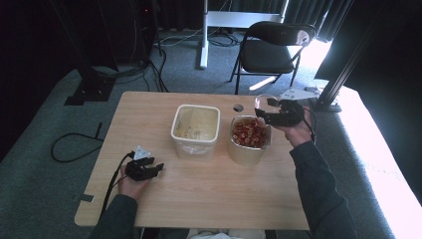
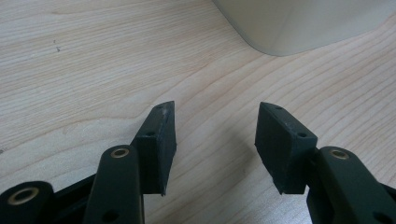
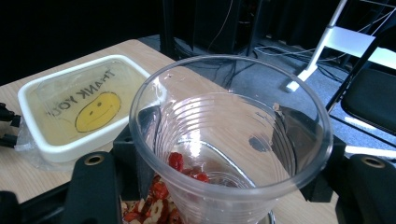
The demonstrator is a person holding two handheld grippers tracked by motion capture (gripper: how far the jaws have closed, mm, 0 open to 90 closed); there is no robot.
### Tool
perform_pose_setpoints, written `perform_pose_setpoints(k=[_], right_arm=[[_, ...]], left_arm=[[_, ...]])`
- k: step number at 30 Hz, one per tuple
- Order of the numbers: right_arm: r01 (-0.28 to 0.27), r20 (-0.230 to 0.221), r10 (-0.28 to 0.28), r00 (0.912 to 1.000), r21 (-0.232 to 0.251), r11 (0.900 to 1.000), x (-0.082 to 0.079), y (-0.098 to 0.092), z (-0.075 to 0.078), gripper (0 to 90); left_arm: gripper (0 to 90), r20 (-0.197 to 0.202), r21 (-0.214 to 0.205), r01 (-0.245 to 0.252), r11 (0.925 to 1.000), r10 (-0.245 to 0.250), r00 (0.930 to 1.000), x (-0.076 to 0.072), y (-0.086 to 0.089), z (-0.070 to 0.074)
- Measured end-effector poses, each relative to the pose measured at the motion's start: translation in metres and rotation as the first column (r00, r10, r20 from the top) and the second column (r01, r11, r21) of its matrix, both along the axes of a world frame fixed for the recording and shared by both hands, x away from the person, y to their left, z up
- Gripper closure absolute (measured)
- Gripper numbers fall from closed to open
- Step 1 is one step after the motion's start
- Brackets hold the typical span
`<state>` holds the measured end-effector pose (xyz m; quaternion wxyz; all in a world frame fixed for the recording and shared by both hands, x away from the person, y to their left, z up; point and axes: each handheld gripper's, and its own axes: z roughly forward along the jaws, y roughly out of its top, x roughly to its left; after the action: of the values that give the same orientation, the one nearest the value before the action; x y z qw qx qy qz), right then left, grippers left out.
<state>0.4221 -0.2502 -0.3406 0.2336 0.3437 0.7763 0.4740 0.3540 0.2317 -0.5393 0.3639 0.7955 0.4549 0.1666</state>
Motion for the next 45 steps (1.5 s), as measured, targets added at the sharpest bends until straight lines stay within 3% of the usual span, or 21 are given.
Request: perform_pose_setpoints(k=[13, 45], right_arm=[[-0.033, 0.006, 0.033, 0.9994, 0.004, 0.9994, 0.0, 0.019, -0.005, 33.3], [-0.127, 0.023, 0.126, 0.9917, 0.055, 0.9904, 0.006, 0.066, 0.001, 32.9]], left_arm=[[48.8, 0.001, 0.0, 0.002, 1.0, -0.002, 1.0, 0.0, 0.0, 0.0], [48.7, 0.003, 0.001, 0.005, 1.0, -0.005, 1.0, -0.001, 0.0, 0.0]])
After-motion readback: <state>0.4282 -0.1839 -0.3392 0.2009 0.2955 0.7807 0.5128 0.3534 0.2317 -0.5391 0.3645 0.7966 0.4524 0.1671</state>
